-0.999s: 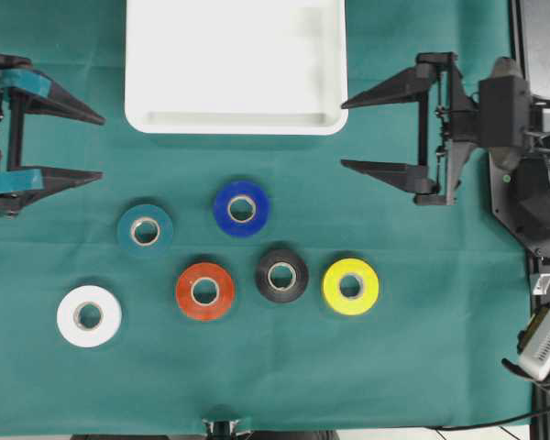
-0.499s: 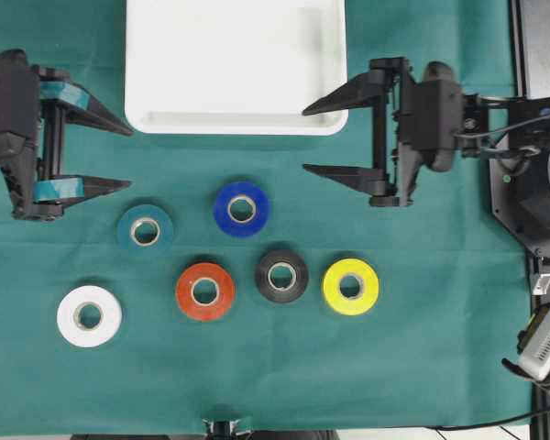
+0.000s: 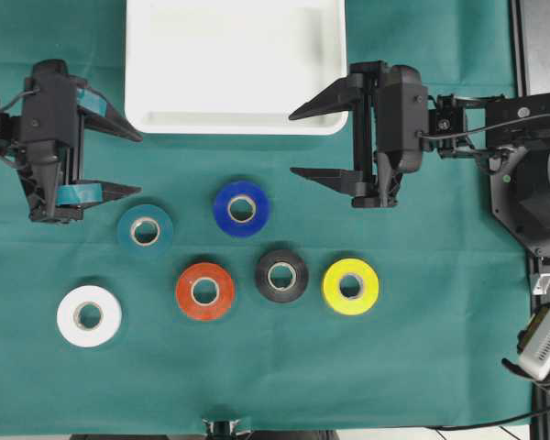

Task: Put the tape alternately from left to right into the white case.
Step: 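Move both grippers inward from the sides toward the tape rolls, then lower the right gripper over the black tape roll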

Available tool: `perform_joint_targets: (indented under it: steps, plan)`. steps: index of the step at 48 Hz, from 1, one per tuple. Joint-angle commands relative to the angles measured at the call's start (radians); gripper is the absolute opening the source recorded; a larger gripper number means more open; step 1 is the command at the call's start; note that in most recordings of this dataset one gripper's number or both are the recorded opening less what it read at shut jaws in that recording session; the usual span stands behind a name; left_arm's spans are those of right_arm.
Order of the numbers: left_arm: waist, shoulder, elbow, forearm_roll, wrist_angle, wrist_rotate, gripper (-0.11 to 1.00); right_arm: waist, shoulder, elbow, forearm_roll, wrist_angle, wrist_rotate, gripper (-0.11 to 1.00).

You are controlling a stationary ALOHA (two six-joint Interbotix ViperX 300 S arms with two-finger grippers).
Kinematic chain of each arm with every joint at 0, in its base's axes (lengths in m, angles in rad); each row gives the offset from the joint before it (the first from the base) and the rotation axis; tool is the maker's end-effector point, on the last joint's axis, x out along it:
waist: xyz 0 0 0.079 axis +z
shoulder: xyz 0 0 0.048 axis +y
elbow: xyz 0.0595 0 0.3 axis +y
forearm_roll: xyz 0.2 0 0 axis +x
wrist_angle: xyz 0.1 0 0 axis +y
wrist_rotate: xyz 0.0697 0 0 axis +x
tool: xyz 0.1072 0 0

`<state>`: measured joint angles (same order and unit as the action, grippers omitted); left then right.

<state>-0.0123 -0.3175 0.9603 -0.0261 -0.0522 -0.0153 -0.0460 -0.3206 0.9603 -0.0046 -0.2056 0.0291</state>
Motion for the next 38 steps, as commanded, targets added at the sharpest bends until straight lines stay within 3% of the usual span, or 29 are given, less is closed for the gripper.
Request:
perform_joint_targets:
  steps: [1,15,26,38]
  plan:
    - [-0.002,0.008,-0.041,-0.002,0.02,0.002,0.94,-0.002,0.005,-0.025,0.002,0.02,0.005,0.86]
    - [0.0,0.067,-0.092,-0.002,0.095,0.0,0.93,0.009,0.067,-0.054,0.002,0.121,0.078,0.86]
    - [-0.002,0.094,-0.109,-0.002,0.152,0.0,0.93,0.025,0.104,-0.078,0.002,0.207,0.081,0.86]
    - [-0.002,0.092,-0.11,-0.002,0.156,0.0,0.93,0.029,0.107,-0.083,0.002,0.212,0.081,0.86]
